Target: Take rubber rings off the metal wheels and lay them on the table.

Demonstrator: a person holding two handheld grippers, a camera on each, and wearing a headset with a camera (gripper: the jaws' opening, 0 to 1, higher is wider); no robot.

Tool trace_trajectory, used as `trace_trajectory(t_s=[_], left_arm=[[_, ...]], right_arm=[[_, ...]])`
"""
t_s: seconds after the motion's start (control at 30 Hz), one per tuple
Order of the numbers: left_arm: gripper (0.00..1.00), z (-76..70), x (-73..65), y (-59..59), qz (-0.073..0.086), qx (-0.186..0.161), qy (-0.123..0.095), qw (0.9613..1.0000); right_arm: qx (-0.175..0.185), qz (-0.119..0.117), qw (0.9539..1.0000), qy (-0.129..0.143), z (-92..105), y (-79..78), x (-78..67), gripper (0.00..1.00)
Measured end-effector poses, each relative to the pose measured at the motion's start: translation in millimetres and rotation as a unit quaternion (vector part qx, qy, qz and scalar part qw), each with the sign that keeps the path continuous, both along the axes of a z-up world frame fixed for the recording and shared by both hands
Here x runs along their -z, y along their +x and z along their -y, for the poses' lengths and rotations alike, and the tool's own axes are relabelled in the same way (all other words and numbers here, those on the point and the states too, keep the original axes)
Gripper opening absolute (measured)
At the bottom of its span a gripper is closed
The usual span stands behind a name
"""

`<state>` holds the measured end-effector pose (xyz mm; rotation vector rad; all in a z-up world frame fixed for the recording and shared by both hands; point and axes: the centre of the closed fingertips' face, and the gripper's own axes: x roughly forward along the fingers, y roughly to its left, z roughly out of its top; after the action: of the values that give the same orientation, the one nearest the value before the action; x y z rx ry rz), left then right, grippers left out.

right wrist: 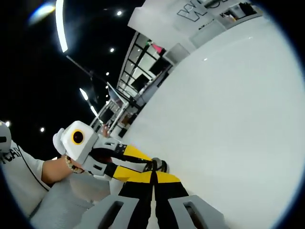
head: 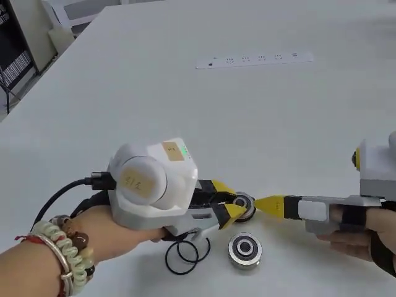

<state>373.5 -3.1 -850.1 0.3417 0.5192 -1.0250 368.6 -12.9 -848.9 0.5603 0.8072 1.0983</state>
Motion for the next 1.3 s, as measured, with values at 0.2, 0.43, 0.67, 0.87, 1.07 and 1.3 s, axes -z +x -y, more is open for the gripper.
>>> trace_trajectory(t_s=[0.2, 0.43, 0.67, 0.87, 1.07, 1.3], left_arm=[[0.13, 0.0, -0.2, -0.7, 0.006, 0.001, 0.003, 1.0000], [0.13, 0.0, 0.0, -1.0, 0.010, 0.001, 0.006, 0.9999], [0.13, 1.0, 0.6, -1.1, 0.014, 0.003, 0.009, 0.9999], [0.13, 0.8, 0.7, -0.7, 0.015, -0.002, 0.007, 0.9999], [0.13, 0.4, 0.0, -0.8, 0.014, -0.002, 0.003, 0.9999], [0.14, 2.6, 0.6, -1.6, 0.016, 0.003, 0.004, 0.9999]], right_arm=[[0.002, -0.010, 0.9999, 0.006, -1.7, 0.4, -0.7, 0.00], [0.002, -0.013, 0.9999, 0.004, -3.1, 0.7, -0.8, 0.00], [-0.001, -0.013, 0.9999, 0.004, -5.8, 0.0, -1.8, 0.00], [-0.001, -0.011, 0.9999, 0.006, -6.9, 0.3, -3.2, 0.00], [0.000, -0.018, 0.9998, 0.013, -8.0, -0.5, -5.2, 0.00], [-0.013, -0.024, 0.9992, 0.029, -16.2, -5.6, -10.5, 0.00]])
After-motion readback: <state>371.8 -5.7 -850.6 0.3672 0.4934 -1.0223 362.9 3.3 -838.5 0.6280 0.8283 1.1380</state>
